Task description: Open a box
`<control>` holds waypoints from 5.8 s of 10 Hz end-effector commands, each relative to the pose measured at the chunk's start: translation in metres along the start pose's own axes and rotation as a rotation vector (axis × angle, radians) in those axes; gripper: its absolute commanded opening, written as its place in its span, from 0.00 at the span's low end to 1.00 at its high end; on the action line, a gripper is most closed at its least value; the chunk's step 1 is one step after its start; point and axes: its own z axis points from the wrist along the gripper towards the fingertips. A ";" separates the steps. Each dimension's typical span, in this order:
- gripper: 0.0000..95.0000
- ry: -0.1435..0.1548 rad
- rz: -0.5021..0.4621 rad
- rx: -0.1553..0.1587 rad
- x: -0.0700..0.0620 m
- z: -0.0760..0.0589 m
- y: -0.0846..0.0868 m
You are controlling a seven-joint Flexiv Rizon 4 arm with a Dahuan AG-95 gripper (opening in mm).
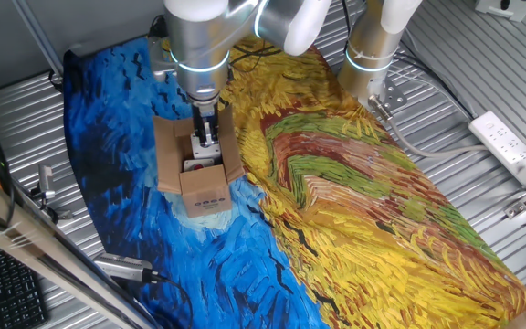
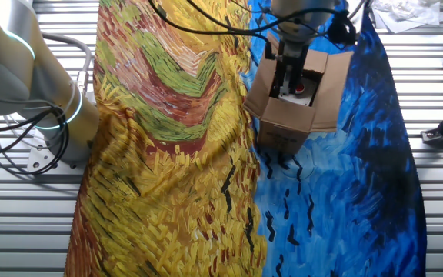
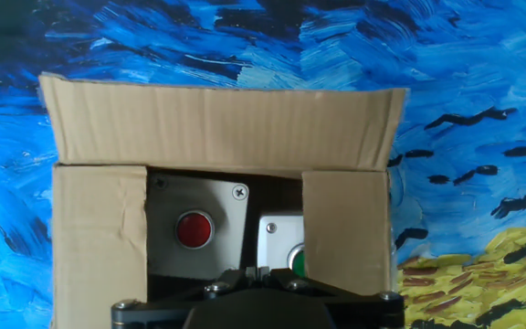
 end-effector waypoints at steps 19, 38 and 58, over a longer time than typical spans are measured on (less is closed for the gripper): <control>0.00 0.002 -0.087 0.044 -0.011 0.014 -0.024; 0.00 0.046 -0.178 0.055 -0.008 -0.021 -0.051; 0.00 -0.026 -0.277 0.006 0.008 0.001 -0.113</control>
